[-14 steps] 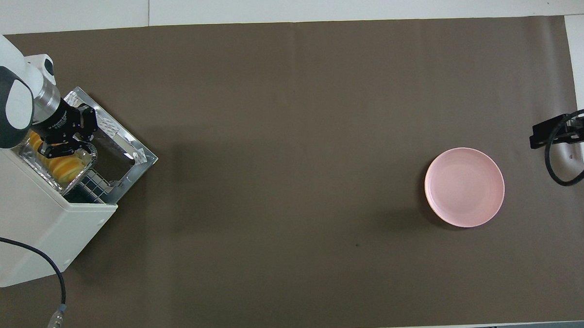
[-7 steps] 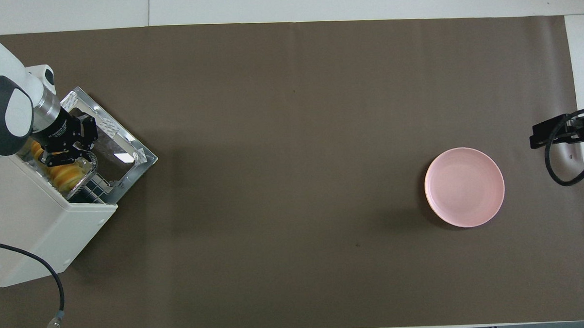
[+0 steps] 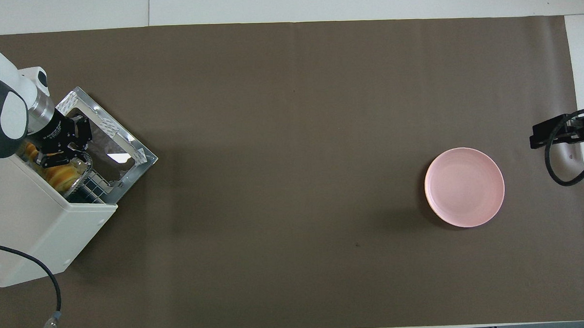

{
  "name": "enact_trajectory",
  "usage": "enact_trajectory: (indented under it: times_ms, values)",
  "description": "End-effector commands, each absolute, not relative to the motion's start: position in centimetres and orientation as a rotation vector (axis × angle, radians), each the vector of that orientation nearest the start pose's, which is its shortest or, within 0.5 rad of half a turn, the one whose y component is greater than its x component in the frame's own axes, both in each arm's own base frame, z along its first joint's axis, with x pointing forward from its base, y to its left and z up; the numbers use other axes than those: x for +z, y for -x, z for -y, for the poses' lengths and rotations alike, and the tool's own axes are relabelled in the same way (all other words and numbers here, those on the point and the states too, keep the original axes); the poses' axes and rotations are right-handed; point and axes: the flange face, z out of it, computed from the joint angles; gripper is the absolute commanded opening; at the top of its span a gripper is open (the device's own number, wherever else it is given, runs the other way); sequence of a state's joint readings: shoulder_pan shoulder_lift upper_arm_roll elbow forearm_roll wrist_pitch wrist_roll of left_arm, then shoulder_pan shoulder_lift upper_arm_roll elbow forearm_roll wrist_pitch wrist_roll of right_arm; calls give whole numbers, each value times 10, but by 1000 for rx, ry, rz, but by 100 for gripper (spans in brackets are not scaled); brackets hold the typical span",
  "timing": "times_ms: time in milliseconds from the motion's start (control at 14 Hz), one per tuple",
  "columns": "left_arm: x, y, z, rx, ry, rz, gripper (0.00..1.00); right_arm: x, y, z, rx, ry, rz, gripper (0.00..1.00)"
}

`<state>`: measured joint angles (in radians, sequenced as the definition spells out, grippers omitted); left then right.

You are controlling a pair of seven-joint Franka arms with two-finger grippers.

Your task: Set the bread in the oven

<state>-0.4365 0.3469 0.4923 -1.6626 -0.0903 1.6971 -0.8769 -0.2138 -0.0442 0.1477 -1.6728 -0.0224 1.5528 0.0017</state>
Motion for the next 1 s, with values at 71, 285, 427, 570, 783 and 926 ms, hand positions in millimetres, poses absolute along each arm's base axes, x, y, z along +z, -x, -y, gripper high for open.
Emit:
enact_trajectory:
  times_ms: [71, 285, 427, 570, 783, 926]
  values:
    - [405, -601, -8, 281, 2630, 1334, 0, 601, -532, 36, 135, 3152, -124, 100]
    - [406, -602, -8, 278, 2635, 1329, 0, 601, -532, 36, 135, 3152, -124, 100]
    - [406, -601, -7, 284, 2663, 1280, 8, 601, -532, 35, 135, 3152, -122, 100]
    - [406, -602, -7, 283, 2686, 1240, 99, 601, -532, 36, 135, 3152, -124, 100]
    - [408, -605, -4, 268, 2689, 1231, 100, 601, -532, 36, 135, 3152, -124, 100]
    - [408, -605, -1, 263, 2690, 1221, 100, 601, -532, 36, 135, 3152, -124, 100]
